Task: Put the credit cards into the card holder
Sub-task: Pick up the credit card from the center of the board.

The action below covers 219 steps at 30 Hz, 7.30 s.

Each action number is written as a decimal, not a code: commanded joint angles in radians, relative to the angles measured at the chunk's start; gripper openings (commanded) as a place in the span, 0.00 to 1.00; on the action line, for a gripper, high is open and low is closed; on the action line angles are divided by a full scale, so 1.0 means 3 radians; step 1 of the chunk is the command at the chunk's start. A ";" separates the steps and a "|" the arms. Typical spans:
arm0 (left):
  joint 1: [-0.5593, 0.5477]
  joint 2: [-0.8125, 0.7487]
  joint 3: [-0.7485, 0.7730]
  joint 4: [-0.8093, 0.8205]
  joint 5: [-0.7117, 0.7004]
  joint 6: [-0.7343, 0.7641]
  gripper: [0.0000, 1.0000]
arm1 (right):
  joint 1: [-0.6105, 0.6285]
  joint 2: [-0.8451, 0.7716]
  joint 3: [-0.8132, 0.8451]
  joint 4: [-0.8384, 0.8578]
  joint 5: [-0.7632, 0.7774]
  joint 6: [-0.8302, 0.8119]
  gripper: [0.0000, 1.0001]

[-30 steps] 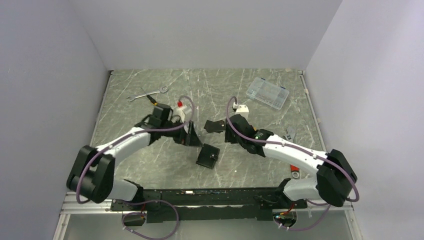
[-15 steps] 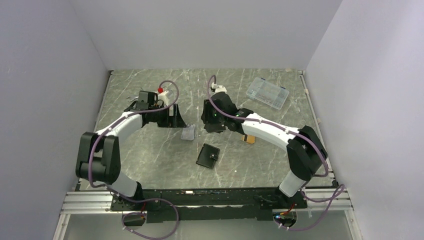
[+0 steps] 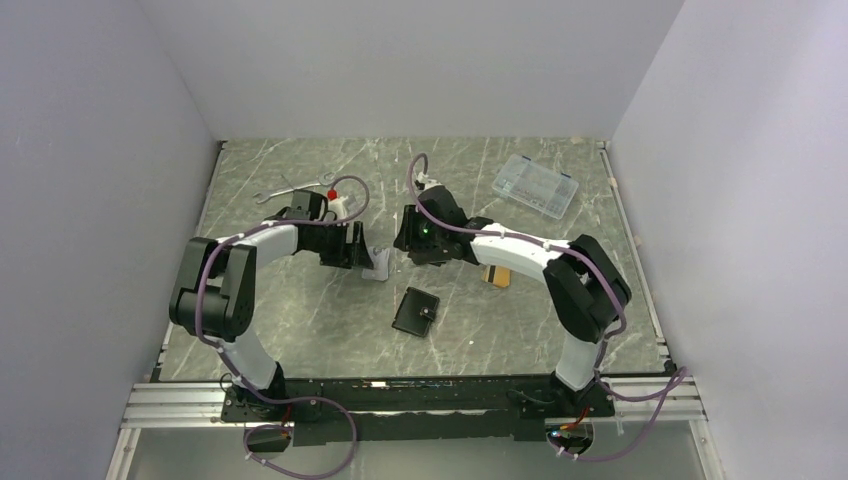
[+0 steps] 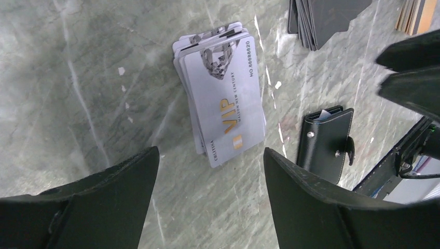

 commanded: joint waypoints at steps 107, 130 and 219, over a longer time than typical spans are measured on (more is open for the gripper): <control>0.0243 0.0405 0.0034 0.0113 0.0135 -0.0270 0.00 | -0.0126 0.1045 -0.0077 0.1547 -0.1242 0.1178 0.39; 0.0213 0.0197 0.0102 0.0171 0.0918 -0.0218 0.08 | -0.0056 0.1167 0.0036 0.1718 -0.1350 0.1324 0.01; 0.1072 -0.0851 -0.0469 0.1512 0.2520 -0.1059 0.00 | -0.0363 0.1039 0.0274 0.1374 -0.1795 0.0663 0.00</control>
